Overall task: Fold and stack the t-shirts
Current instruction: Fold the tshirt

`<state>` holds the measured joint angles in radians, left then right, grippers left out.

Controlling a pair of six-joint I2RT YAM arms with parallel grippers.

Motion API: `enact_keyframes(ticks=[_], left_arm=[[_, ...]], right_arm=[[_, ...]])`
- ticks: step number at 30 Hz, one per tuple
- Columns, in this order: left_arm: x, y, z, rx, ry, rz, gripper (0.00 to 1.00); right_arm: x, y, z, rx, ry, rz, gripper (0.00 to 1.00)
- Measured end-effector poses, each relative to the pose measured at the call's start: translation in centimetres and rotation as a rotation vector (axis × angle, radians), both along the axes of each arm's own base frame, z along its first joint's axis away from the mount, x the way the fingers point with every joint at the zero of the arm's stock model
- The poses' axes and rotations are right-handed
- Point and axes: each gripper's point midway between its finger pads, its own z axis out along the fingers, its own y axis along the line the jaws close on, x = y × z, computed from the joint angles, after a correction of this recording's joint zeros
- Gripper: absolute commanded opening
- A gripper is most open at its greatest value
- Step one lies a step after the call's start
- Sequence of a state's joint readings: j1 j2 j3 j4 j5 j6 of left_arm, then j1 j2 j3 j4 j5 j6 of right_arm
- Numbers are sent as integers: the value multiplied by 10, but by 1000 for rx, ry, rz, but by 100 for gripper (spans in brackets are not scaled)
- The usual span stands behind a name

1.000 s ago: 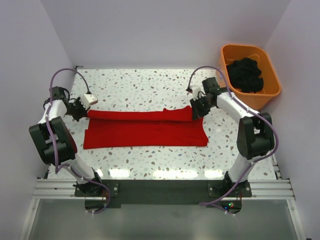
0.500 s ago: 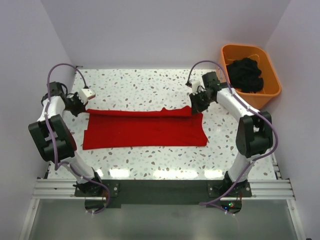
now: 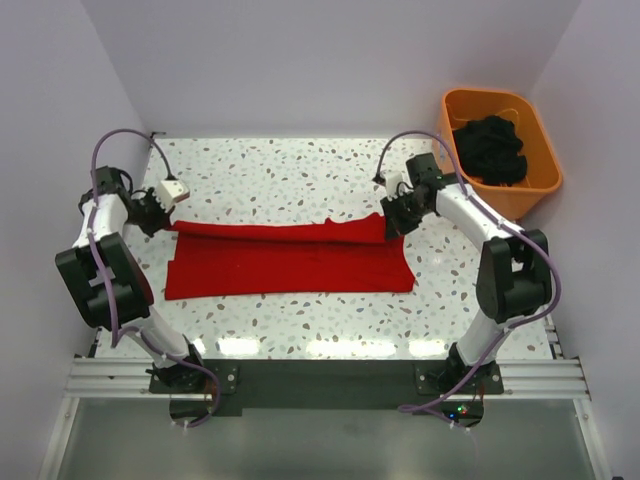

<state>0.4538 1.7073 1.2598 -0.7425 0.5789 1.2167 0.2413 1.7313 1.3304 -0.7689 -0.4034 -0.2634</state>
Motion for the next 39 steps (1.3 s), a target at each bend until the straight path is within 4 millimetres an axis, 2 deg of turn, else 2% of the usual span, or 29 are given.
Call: enact_keyframes(ticks=[7,10,15,22,29,34,39], left_arm=[[-14,-1,-20,3,47,6,0],[-20,0,-36,6,83,13,0],[-24,2,-60,4,135,19,0],[-23,4,-67,8,141,21,0],[-22,4,-67,5,141,29,0],[-15,7,-55,7,127,26,0],[-16,7,-45,22,113,8,0]], right_arm=[[-12,-3,-16,-14,38,10,0],[-10,-1,-22,-15,41,15,0],[-12,3,-44,-41,73,28,0],[-22,6,-64,-80,114,47,0],[-18,6,-61,-84,105,44,0],[-3,9,-42,-76,57,52,0],[-4,7,-23,-73,11,72,0]])
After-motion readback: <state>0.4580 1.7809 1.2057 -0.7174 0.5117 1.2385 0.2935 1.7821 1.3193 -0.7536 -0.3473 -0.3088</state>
